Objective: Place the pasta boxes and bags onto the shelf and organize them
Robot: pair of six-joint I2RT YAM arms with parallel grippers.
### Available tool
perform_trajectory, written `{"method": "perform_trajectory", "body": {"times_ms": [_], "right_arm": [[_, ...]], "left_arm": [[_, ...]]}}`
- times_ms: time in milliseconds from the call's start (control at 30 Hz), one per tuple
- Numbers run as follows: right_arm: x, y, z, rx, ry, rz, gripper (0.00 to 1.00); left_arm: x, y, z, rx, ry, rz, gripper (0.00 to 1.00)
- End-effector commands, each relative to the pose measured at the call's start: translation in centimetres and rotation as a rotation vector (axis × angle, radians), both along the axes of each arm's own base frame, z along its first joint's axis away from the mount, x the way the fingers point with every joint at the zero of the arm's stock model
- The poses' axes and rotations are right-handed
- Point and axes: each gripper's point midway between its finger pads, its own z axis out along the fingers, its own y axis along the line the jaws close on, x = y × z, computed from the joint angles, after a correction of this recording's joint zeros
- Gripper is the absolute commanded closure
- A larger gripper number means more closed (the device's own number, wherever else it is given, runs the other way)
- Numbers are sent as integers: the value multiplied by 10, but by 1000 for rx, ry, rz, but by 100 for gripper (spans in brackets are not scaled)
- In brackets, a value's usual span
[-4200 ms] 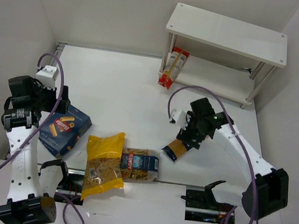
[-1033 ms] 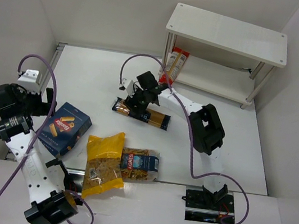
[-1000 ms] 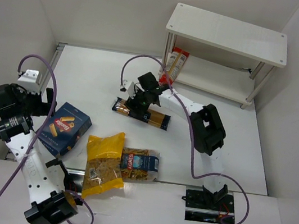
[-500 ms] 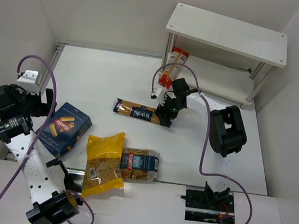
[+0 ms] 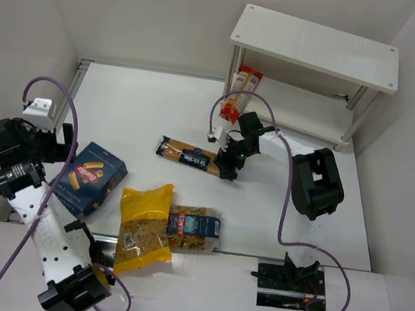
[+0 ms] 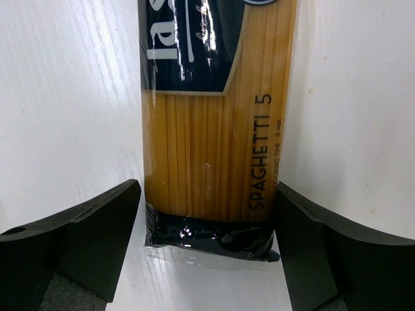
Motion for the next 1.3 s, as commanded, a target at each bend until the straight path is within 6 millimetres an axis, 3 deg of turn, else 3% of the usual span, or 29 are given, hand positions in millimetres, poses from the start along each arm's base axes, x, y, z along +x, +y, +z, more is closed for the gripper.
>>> {"method": "perform_trajectory", "body": {"times_ms": [0, 267, 733, 1100, 1267], "right_arm": [[-22, 17, 7, 37, 32, 45, 12], [-24, 17, 14, 41, 54, 2, 7], [-11, 44, 29, 32, -53, -86, 6], [-10, 57, 11, -19, -67, -87, 6], [-10, 64, 12, -16, -57, -73, 6]], "left_arm": [[1, -2, 8, 35, -36, -33, 1], [1, -2, 8, 35, -36, -33, 1], [1, -2, 8, 35, -36, -33, 1], [0, -3, 10, 42, -42, -33, 1], [0, -3, 10, 42, -42, -33, 1]]}}
